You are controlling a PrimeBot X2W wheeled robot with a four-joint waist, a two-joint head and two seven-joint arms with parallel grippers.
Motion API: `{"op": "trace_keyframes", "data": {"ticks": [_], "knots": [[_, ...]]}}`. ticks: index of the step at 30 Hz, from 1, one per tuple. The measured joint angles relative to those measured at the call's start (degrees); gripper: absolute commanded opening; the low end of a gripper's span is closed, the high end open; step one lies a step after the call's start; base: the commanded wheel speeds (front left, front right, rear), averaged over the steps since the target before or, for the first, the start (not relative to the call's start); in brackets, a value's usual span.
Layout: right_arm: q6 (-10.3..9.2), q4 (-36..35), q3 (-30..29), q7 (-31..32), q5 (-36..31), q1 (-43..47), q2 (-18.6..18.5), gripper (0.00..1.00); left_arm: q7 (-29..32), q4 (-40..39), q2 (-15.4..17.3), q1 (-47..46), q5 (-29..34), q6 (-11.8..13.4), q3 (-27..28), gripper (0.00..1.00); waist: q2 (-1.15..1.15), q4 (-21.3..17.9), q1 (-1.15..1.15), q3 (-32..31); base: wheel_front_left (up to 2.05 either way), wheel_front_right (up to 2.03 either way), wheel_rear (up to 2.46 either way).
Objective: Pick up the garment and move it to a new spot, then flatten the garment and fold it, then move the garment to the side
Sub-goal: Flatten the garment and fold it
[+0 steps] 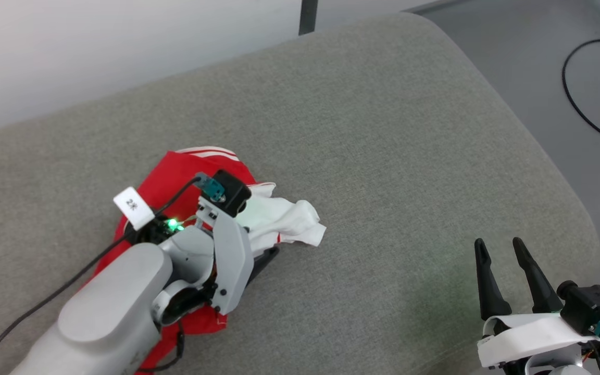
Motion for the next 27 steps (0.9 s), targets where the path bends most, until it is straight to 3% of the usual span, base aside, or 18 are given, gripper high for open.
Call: {"op": "trace_keyframes", "data": {"ticks": [1,3,17,27], "knots": [[0.00,0.18,0.05,-0.02,0.12,-0.14,-0.01,1.00,-0.01,0.35,0.36,-0.12,-0.24,0.00,-0.60,0.74,0.00,-0.21,0.00,0.26,0.00,0.00,0.00],[0.00,0.44,0.15,-0.16,0.38,-0.57,0.00,1.00,-0.01,0.88,0.93,-0.42,-1.00,-0.01,-1.52,0.02,0.00,-0.55,0.00,0.70,0.00,0.00,0.00],[0.00,2.11,-0.38,-0.68,-0.30,-1.08,0.00,1.00,-1.52,0.94,1.46,-4.06,-4.79,-0.07,-4.10,0.00,0.00,1.55,0.00,0.11,0.00,0.00,0.00],[0.00,1.65,-2.23,0.56,-1.97,-0.43,0.01,1.00,-2.59,-0.85,1.56,-5.75,-9.05,2.54,0.92,0.00,0.00,6.05,0.00,-1.91,0.00,0.00,0.00]]}}
